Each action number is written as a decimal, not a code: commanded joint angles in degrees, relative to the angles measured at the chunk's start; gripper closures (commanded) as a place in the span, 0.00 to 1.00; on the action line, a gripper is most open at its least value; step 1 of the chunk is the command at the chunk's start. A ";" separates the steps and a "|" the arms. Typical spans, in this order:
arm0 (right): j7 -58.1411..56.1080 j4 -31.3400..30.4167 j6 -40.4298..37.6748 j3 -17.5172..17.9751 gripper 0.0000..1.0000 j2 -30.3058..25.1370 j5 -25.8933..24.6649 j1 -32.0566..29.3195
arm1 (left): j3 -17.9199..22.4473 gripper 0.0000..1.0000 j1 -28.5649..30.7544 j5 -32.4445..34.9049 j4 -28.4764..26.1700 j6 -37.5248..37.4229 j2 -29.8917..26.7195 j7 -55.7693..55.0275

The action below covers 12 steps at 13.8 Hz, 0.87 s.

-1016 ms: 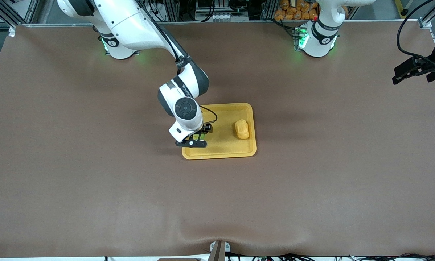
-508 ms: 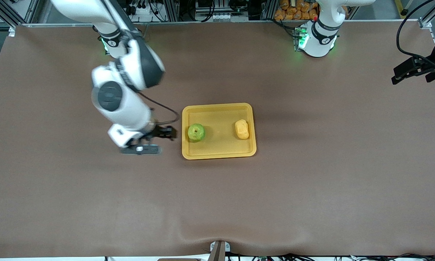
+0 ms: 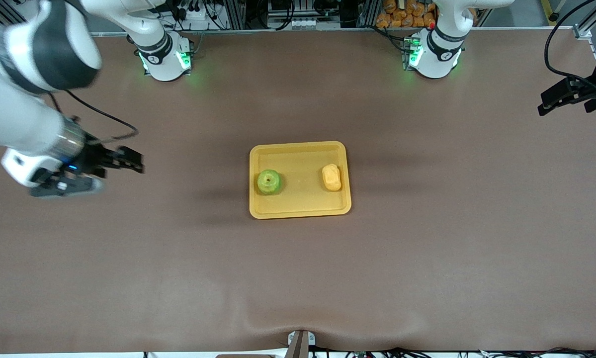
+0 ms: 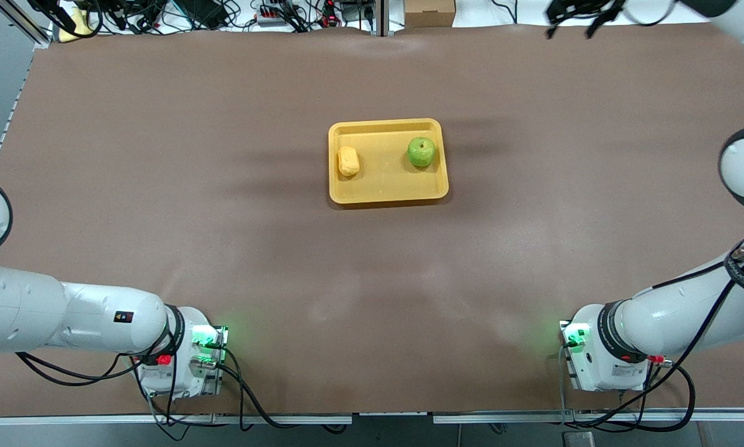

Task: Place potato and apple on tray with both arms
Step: 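Open the right gripper and lift it away from the apple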

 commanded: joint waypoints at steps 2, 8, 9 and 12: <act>-3.93 -4.84 -4.01 0.96 0.00 -10.01 -5.08 -4.75 | 0.03 0.00 0.31 -1.19 0.29 0.05 -0.73 0.83; -3.32 -2.75 -12.45 0.61 0.00 -11.79 -6.96 -9.49 | 0.03 0.00 0.31 -1.28 0.29 0.05 -0.82 0.83; -1.06 -2.75 -12.54 0.87 0.00 -11.88 -6.78 -9.76 | 0.03 0.00 0.31 -1.28 0.29 0.05 -0.82 0.83; 2.74 -2.84 -14.21 1.05 0.00 -12.05 -5.82 -9.68 | 0.21 0.00 0.40 -1.19 0.29 -0.13 -0.91 0.83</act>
